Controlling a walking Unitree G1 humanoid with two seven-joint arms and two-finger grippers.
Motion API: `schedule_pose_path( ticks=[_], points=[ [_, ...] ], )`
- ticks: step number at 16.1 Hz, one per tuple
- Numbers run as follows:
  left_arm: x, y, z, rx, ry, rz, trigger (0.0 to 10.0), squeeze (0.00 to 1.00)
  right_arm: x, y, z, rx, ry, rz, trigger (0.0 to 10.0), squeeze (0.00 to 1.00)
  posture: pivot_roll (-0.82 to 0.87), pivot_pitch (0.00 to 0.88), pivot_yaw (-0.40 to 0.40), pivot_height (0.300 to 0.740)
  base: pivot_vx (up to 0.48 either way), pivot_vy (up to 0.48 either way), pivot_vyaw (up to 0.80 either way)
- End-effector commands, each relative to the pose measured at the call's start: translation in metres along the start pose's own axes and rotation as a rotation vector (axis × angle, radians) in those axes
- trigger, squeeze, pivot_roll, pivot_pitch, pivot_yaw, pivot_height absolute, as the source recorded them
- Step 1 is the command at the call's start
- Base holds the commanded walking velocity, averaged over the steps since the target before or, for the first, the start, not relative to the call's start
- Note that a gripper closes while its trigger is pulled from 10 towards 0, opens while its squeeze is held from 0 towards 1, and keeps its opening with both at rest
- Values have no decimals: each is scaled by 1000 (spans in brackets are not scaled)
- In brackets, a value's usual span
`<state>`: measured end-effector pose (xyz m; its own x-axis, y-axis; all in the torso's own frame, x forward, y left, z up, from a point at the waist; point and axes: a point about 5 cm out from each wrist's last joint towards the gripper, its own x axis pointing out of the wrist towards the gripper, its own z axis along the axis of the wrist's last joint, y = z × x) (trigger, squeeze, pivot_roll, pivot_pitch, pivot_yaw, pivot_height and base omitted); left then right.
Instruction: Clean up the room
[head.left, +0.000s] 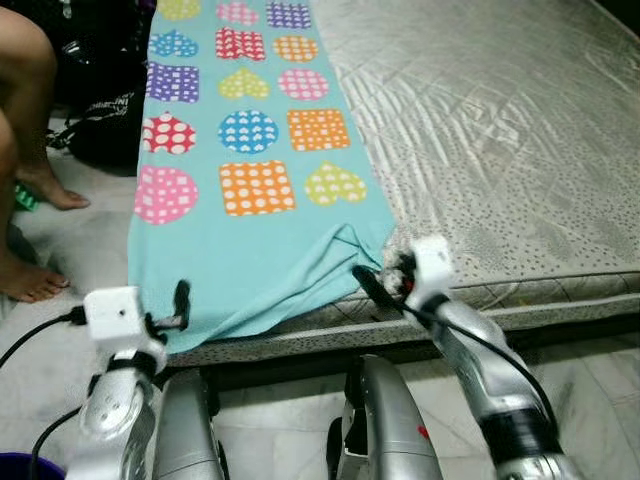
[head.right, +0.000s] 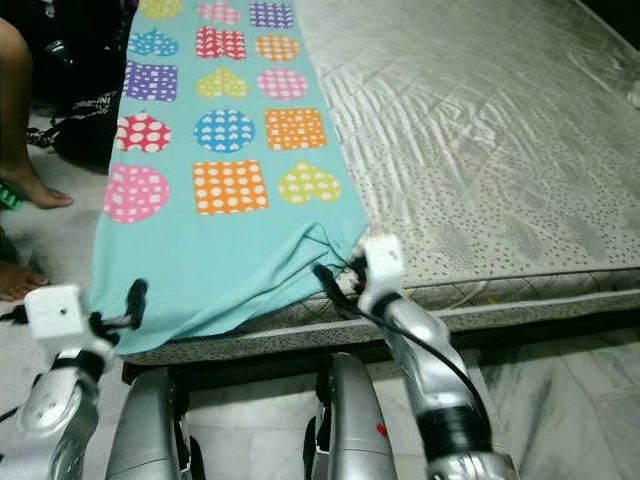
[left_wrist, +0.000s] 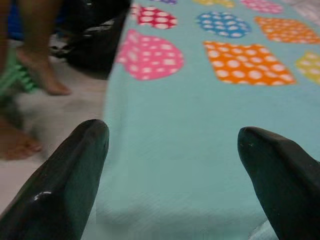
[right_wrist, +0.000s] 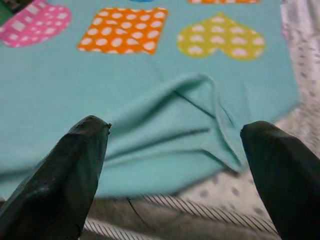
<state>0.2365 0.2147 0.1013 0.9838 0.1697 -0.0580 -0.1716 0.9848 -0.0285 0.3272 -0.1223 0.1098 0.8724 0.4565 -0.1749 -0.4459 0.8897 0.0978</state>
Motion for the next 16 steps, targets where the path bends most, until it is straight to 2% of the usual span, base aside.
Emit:
schedule_pose_path(
  ticks=[1, 2, 7, 11, 13, 16],
  points=[
    [-9, 4, 7, 42, -16, -4, 10000, 0, 5, 5, -8, 17, 45, -17, 10000, 0, 63, 221, -114, 550, 0, 0, 0],
    [-16, 5, 12, 66, -27, -10, 10000, 0, 11, 12, -8, 15, 45, -11, 10000, 0, 78, 228, -117, 550, 0, 0, 0],
    [-40, 3, 18, 79, -19, -23, 10000, 0, 25, 22, -13, 0, 22, -87, 10000, 0, 134, 261, -114, 550, 0, 0, 0],
    [-47, -3, 20, 74, 8, -44, 10000, 0, 36, 26, -9, -15, -22, -136, 10000, 0, 152, 276, -102, 550, 0, 0, 0],
    [-51, -7, 21, 68, 21, -58, 10000, 0, 41, 22, -7, -33, -45, -207, 10000, 0, 171, 286, -99, 550, 0, 0, 0],
    [-60, -13, 22, 46, 34, -69, 10000, 0, 44, 19, -9, -41, -37, -229, 10000, 0, 200, 312, -104, 550, 0, 0, 0]
  ],
)
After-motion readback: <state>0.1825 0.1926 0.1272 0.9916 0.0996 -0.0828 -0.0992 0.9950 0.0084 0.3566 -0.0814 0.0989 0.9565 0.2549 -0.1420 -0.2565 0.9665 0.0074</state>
